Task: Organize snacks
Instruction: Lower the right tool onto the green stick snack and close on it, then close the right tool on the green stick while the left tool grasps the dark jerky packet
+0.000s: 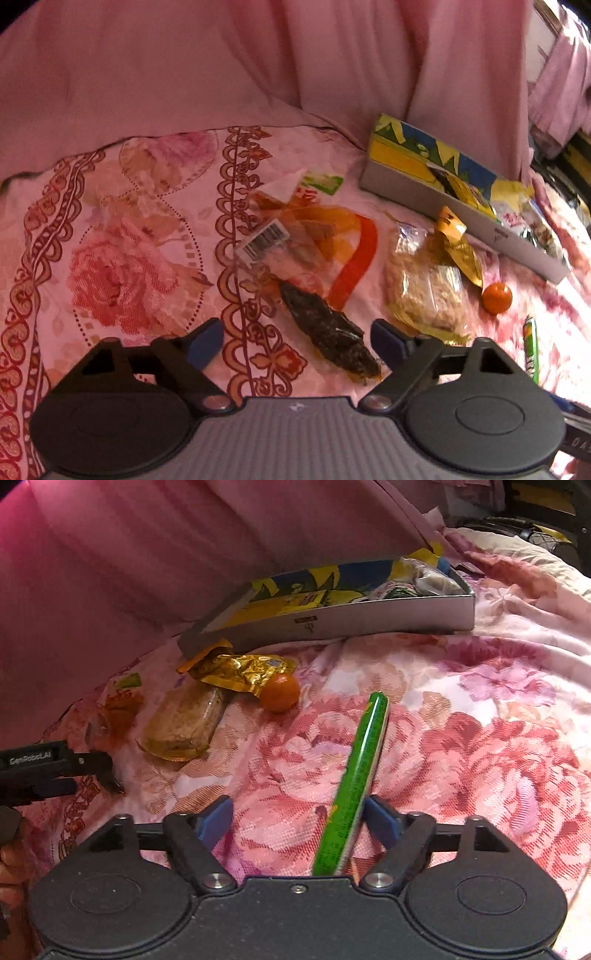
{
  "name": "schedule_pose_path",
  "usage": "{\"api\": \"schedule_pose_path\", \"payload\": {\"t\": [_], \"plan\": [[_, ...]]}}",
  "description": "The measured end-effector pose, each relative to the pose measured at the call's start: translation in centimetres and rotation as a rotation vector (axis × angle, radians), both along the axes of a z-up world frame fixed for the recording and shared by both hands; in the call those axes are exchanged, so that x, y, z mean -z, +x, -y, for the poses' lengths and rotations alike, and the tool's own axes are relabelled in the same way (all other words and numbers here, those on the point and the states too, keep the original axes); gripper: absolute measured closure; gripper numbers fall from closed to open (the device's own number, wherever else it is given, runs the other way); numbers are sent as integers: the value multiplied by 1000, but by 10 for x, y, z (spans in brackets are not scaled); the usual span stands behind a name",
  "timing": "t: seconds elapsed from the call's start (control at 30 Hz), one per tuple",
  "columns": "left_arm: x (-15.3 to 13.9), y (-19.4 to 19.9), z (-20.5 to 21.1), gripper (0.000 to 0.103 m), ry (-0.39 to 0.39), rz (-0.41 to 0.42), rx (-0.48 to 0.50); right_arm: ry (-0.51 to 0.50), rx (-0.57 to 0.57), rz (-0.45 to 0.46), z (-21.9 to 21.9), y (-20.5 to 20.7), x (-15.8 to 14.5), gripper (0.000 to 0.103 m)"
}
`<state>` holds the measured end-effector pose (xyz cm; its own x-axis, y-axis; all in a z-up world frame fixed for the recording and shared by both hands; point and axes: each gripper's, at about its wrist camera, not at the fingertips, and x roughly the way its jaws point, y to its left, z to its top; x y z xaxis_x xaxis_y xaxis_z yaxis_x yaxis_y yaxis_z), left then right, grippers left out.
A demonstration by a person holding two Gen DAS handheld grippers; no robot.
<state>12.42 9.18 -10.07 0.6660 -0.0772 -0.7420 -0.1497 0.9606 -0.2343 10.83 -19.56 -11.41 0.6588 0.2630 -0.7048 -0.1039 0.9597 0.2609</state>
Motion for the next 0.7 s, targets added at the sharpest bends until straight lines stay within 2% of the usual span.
{"api": "schedule_pose_path", "payload": {"t": [0.2,0.33,0.7], "plan": [[-1,1,3,35,-22,3,40,-38,-29,19,-8,-2,-1,44],[-1,2,6,40,-44,0,50,-48,-59,25,-13,-4,-1,61],[1,-1,26,43,-49,-6,176,-82,-157,62,-30,-12,-4,64]]}}
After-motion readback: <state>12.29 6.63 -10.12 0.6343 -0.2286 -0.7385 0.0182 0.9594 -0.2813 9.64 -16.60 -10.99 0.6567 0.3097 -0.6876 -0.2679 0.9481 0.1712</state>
